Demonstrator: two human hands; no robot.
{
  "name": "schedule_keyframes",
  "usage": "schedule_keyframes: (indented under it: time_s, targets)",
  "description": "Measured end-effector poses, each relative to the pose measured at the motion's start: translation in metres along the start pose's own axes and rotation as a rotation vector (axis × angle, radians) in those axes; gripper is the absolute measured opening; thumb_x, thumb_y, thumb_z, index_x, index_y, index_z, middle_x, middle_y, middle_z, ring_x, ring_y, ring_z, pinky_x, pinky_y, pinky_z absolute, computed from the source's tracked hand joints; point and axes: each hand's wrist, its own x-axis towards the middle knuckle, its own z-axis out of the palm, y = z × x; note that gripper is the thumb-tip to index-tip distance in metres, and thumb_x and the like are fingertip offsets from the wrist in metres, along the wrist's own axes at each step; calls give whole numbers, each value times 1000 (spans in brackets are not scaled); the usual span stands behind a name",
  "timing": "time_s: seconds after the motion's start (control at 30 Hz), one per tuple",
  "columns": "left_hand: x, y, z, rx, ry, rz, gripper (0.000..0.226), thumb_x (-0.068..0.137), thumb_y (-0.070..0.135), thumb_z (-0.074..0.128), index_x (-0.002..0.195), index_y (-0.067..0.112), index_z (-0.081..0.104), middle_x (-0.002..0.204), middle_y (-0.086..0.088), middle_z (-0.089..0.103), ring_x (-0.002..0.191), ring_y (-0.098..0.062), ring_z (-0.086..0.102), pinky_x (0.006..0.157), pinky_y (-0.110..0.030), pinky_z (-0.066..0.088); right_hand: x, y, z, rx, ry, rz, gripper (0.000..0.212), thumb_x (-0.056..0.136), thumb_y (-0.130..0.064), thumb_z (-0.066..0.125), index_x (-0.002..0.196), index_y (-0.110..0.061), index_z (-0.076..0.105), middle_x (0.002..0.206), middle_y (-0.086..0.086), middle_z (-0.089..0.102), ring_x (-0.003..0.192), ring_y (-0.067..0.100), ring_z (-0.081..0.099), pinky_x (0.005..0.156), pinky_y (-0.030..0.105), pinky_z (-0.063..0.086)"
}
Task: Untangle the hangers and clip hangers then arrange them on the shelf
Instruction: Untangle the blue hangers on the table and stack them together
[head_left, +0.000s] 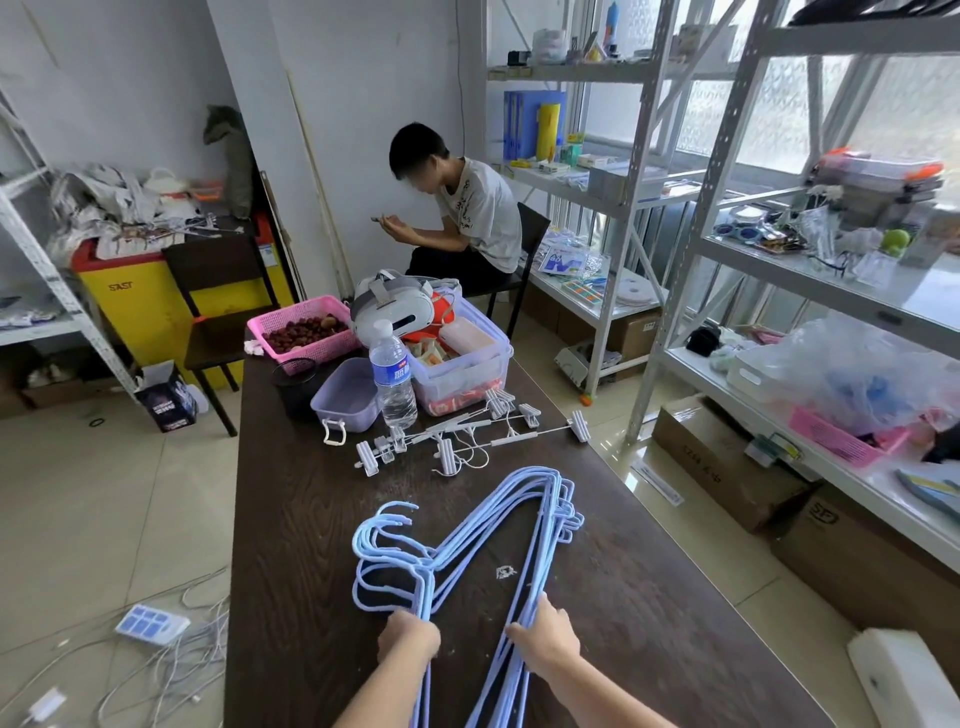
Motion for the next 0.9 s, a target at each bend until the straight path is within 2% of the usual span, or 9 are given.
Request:
schedule_keyframes:
  time_s: [0.17,0.23,0.3,0.4,0.47,0.57,0.7,0.8,0.9]
  targets:
    - [14,5,5,-213,-131,-58,59,90,31,54,138,2,35,138,-10,50,125,-17,51,104,-21,38,3,7,-2,-8,1,-28,66,93,-34,50,147,-13,19,143,12,42,129,25,47,102,32,45]
    - [-4,10,1,-160,-220,-10,25,86,12,57,106,-2,60,80,-14,70,74,-21,67,80,-35,55,4,7,-3,79,-20,-4,59,92,-30,53,141,-12,26,134,12,49,116,25,56,92,35,53]
    - [-10,6,-7,-296,-256,-30,6,83,1,54,78,1,58,51,-8,53,45,-18,52,48,-31,49,2,3,-9,220,-74,61,65,91,-30,54,143,-14,20,132,13,49,102,23,61,77,33,58]
    - [-19,13,-30,-246,-140,139,22,81,5,55,103,6,58,66,-11,57,54,-23,55,50,-28,48,5,-2,-33,405,87,64,91,87,-32,61,149,-9,-2,148,22,29,124,34,48,89,41,52]
    - [-24,21,-50,-23,-23,264,41,80,12,53,122,15,54,100,-14,68,88,-31,66,76,-33,55,8,-6,-57,374,320,-36,100,83,-31,67,150,-9,-4,152,24,17,135,38,33,105,46,39]
    - [-25,26,-76,236,140,413,56,82,16,47,136,24,40,128,-9,60,118,-28,57,96,-33,46,10,-18,-82,90,499,-288,107,75,-36,74,150,-20,0,157,15,11,144,31,18,112,51,25]
    - [-23,23,-89,409,254,630,58,84,14,48,139,26,34,127,-5,61,115,-27,59,93,-35,48,13,-43,-80,-525,354,-612,101,76,-48,65,150,-28,-2,160,0,-4,148,23,-9,116,54,-5]
    - [-20,15,-96,445,276,774,52,81,12,53,130,26,41,124,2,60,112,-25,60,90,-35,48,18,-47,-73,-605,322,-688,93,77,-41,63,149,-22,8,159,-3,8,148,19,-3,116,52,-10]
    - [-16,3,-96,464,235,855,49,77,8,56,123,20,46,118,0,58,111,-24,57,87,-34,46,16,-48,-68,-693,294,-768,67,77,-31,59,137,-19,33,142,2,44,138,20,32,118,43,7]
